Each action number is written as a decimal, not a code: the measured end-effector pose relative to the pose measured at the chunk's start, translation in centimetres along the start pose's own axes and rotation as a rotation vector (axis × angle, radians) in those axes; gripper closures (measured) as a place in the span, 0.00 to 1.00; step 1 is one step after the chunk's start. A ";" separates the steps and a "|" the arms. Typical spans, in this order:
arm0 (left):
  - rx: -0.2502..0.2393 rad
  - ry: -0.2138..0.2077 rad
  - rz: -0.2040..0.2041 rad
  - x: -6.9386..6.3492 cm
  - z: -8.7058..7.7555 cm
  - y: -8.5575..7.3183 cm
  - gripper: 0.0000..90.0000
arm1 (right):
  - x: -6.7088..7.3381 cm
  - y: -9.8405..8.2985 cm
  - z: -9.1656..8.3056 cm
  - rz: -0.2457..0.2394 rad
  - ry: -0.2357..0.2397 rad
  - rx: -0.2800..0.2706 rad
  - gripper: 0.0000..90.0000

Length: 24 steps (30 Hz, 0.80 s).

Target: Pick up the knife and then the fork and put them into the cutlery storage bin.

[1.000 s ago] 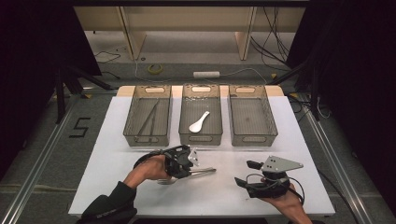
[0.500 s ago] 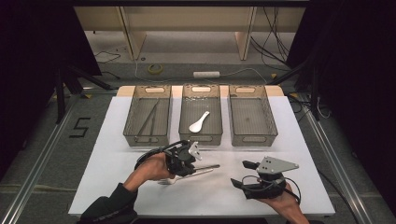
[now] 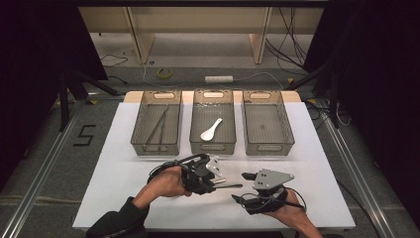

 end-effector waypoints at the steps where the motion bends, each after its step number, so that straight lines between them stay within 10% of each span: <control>1: -0.003 0.001 0.001 -0.1 0.0 0.1 0.91 | 0.1 0.1 0.3 -0.014 0.008 0.008 0.35; 24: 0.009 -0.062 0.065 -2.1 -0.5 0.9 0.91 | 1.7 -0.2 3.1 -0.196 0.111 0.147 0.70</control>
Point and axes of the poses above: each handheld gripper's, and its own axes: z roughly forward along the jaws, y roughly out of its top, x roughly to its left, the point moved 7 cm from there along z, roughly forward along the jaws, and after that the axes turned 3 degrees about y, right-handed, at the moved point
